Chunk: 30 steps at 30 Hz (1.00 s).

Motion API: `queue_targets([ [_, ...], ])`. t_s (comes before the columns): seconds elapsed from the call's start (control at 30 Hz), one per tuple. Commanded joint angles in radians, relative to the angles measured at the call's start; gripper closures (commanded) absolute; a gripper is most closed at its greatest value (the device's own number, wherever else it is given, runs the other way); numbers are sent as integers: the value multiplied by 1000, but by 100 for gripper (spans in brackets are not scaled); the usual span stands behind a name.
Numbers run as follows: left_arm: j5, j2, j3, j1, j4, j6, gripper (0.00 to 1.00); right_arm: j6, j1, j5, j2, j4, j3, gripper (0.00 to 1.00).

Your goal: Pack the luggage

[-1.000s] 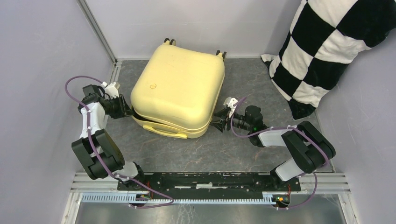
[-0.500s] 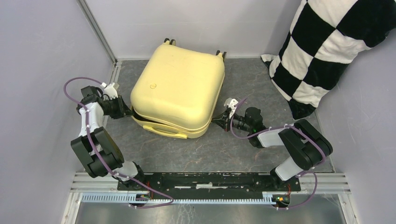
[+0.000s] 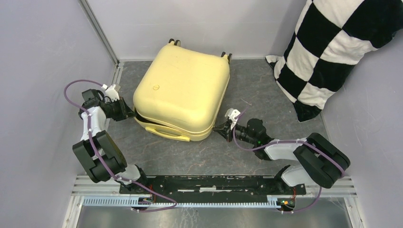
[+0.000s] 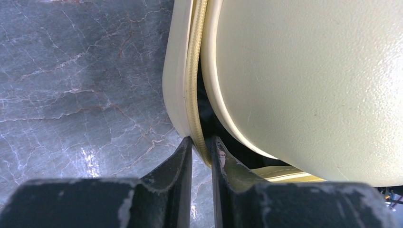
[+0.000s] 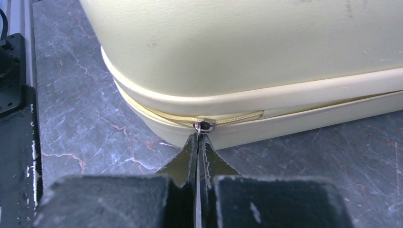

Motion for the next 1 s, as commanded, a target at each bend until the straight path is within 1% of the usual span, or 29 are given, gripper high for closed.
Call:
queue_targets([
  [0.0,88,8,-38,-38,52,-40,98,-25,114,11,-84,-58,-29,100],
  [0.1,90,2,-41,-47,54,-45,98,-10,179,54,-101,-77,-41,100],
  [0.23,93,-20,-54,-59,54,-46,98,30,255,148,-104,-100,-36,100],
  [0.3,93,-28,-62,-64,53,-45,98,95,289,217,-95,-91,-28,100],
  [0.4,90,-36,-73,-71,54,-42,98,262,314,295,-67,-86,2,100],
  [0.47,87,-39,-79,-73,54,-42,98,302,344,321,-60,-126,41,100],
  [0.53,82,-44,-86,-73,54,-44,98,278,395,358,-71,-161,78,100],
  [0.63,69,-55,-90,-81,36,-39,98,228,460,410,-78,-283,143,100],
  [0.77,60,-78,-96,-81,33,-37,98,221,525,449,-90,-354,141,100],
  [0.8,60,-83,-98,-81,33,-37,98,236,526,468,-98,-361,124,98],
  [0.83,58,-85,-98,-81,33,-38,98,264,526,501,-116,-361,100,93],
  [0.87,55,-87,-98,-81,33,-39,98,288,521,528,-140,-359,71,87],
  [0.93,48,-87,-96,-81,33,-43,98,324,489,545,-196,-350,16,78],
  [0.97,45,-86,-95,-81,33,-43,98,355,459,536,-226,-350,-10,70],
])
